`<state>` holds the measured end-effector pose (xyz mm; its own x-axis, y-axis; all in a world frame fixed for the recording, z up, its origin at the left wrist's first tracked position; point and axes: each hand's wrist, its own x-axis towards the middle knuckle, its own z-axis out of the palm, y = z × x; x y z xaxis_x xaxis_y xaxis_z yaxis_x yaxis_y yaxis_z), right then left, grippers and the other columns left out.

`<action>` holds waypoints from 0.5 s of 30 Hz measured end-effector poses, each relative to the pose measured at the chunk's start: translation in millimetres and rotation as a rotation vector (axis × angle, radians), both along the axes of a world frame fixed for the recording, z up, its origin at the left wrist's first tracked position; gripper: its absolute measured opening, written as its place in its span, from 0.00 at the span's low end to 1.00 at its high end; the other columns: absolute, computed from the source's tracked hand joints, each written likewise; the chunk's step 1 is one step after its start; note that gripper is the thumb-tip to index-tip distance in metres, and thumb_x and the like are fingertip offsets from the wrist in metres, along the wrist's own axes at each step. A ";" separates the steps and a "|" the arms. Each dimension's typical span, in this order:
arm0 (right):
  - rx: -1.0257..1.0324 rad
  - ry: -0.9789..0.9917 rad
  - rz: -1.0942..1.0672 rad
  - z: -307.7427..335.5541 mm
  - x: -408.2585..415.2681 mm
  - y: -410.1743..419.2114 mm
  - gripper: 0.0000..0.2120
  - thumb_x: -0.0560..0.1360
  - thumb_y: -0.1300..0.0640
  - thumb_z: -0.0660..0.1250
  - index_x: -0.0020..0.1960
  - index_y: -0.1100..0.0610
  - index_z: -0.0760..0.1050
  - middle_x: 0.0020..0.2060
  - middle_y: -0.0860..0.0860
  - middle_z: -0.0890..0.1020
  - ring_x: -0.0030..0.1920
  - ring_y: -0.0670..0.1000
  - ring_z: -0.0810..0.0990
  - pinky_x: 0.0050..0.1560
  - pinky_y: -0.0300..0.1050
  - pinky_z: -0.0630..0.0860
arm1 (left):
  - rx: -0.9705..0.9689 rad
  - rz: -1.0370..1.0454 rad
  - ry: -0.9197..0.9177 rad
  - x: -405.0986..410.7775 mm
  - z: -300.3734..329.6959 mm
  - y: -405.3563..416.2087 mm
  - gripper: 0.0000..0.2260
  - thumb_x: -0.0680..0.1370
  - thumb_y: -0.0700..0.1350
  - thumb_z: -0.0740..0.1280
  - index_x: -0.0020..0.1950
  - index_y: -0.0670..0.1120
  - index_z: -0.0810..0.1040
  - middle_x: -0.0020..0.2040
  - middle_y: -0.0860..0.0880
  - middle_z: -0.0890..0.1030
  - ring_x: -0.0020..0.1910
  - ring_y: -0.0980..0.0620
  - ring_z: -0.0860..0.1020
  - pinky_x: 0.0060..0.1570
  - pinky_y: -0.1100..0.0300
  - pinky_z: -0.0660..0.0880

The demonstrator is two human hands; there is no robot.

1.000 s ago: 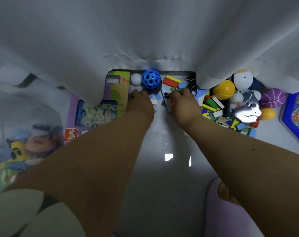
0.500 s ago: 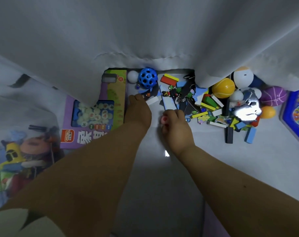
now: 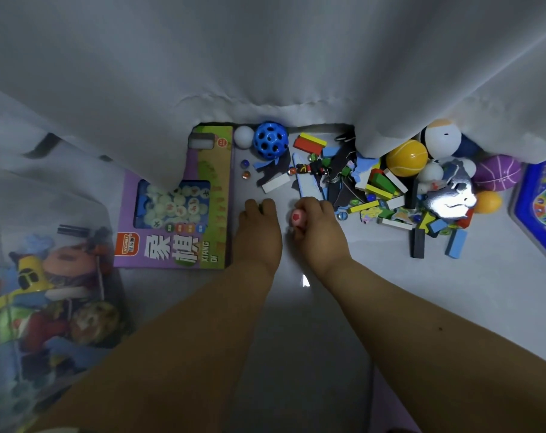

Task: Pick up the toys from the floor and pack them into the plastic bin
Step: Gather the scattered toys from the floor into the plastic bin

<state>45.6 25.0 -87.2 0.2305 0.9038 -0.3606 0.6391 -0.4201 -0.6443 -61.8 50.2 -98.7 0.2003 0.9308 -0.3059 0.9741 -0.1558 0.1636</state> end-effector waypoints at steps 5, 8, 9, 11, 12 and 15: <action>-0.024 0.032 -0.025 0.9 1.1 -1.6 0.18 0.73 0.61 0.67 0.62 0.54 0.70 0.61 0.56 0.68 0.51 0.59 0.76 0.52 0.47 0.73 | 0.027 0.033 -0.141 -12.4 -5.4 -5.2 0.17 0.76 0.32 0.57 0.63 0.41 0.69 0.60 0.41 0.70 0.54 0.43 0.71 0.47 0.55 0.66; -0.039 0.076 -0.078 0.2 1.9 -2.2 0.18 0.73 0.62 0.67 0.61 0.54 0.70 0.60 0.56 0.69 0.51 0.57 0.76 0.53 0.45 0.73 | 0.030 0.174 -0.348 -15.5 -6.6 -4.6 0.17 0.74 0.30 0.59 0.61 0.41 0.73 0.58 0.41 0.73 0.53 0.44 0.73 0.47 0.61 0.64; -0.039 0.097 -0.098 -1.2 1.8 -2.5 0.18 0.72 0.62 0.68 0.60 0.54 0.70 0.59 0.56 0.70 0.51 0.56 0.76 0.53 0.44 0.73 | 0.006 0.268 -0.442 -14.1 -5.9 -5.1 0.16 0.74 0.30 0.60 0.60 0.41 0.73 0.57 0.42 0.73 0.53 0.46 0.73 0.48 0.63 0.64; -0.037 0.142 -0.137 -3.2 1.2 -3.2 0.18 0.71 0.62 0.69 0.59 0.54 0.71 0.58 0.55 0.72 0.52 0.54 0.77 0.55 0.45 0.75 | -0.105 0.500 -0.708 -8.2 -2.8 -8.1 0.12 0.76 0.31 0.61 0.56 0.45 0.72 0.53 0.47 0.74 0.51 0.48 0.74 0.49 0.61 0.72; -0.035 0.161 -0.159 -4.5 1.1 -3.9 0.17 0.70 0.61 0.69 0.58 0.54 0.71 0.58 0.54 0.73 0.53 0.54 0.77 0.55 0.47 0.76 | -0.166 0.633 -0.867 -5.2 -1.1 -9.3 0.12 0.76 0.32 0.62 0.54 0.47 0.71 0.50 0.49 0.73 0.50 0.48 0.75 0.45 0.58 0.76; -0.017 0.196 -0.229 -3.9 1.3 -7.1 0.16 0.70 0.60 0.70 0.56 0.54 0.70 0.55 0.54 0.75 0.53 0.53 0.77 0.53 0.47 0.77 | -0.364 0.951 -1.197 -0.5 6.6 -11.4 0.18 0.76 0.29 0.62 0.59 0.49 0.69 0.52 0.48 0.74 0.47 0.49 0.76 0.34 0.61 0.76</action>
